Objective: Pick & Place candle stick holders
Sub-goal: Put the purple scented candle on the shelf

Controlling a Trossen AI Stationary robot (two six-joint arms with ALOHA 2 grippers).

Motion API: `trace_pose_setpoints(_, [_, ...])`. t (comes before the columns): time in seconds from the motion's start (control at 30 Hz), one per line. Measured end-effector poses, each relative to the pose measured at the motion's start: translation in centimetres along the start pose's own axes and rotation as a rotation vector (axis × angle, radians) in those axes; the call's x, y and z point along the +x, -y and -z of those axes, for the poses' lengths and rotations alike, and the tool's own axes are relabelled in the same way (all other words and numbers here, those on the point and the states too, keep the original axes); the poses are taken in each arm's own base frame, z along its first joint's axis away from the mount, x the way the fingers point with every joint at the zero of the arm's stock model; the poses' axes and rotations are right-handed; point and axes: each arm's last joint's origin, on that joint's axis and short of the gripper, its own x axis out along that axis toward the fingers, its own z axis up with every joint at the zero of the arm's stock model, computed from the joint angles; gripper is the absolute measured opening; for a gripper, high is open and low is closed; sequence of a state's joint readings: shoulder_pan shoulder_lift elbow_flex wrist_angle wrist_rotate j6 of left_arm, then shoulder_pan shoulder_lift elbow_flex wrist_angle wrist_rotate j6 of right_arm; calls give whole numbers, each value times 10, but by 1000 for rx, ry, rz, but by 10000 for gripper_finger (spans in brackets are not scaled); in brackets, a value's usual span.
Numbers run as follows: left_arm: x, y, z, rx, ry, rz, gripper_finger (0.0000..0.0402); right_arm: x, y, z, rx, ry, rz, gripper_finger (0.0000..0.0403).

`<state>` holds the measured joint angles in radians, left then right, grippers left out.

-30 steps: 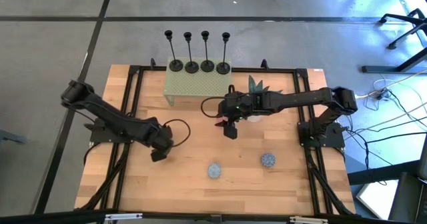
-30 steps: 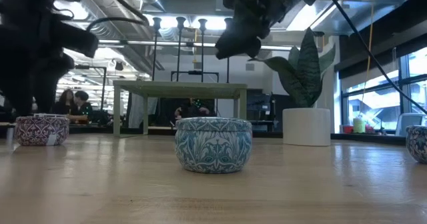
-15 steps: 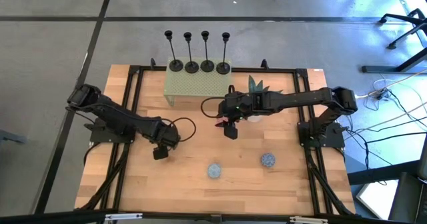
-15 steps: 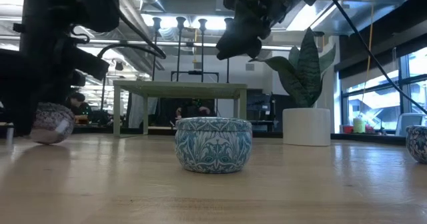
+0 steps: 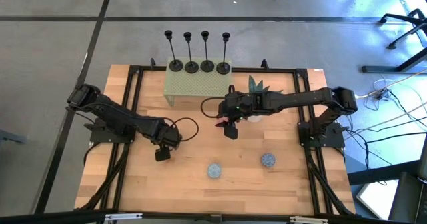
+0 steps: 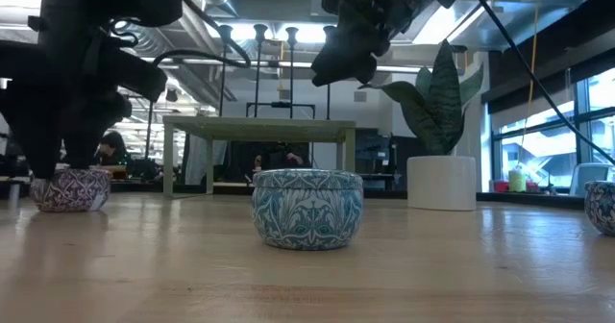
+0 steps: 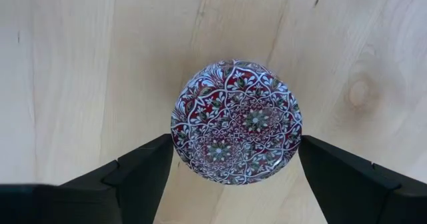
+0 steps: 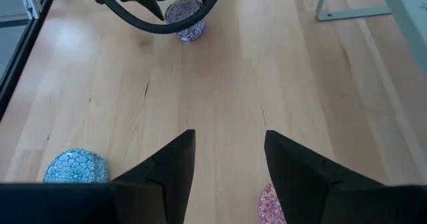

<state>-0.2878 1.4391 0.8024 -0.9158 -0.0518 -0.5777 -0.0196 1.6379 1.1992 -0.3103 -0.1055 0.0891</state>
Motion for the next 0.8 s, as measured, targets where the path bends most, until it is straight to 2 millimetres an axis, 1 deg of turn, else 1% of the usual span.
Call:
trace_pose_setpoints(0.27, [0,-3,-2,40,29,-42,320,0,0,0,0,0,-2,184])
trace_pose_setpoints(0.53, [0,-7,-5,35,30,-45,320,0,0,0,0,0,-2,183])
trace_pose_setpoints(0.7, [1,-11,-10,25,56,-41,320,0,0,0,0,0,-2,183])
trace_pose_setpoints(0.8, [5,-13,-11,12,65,-25,320,0,0,0,0,0,-2,183])
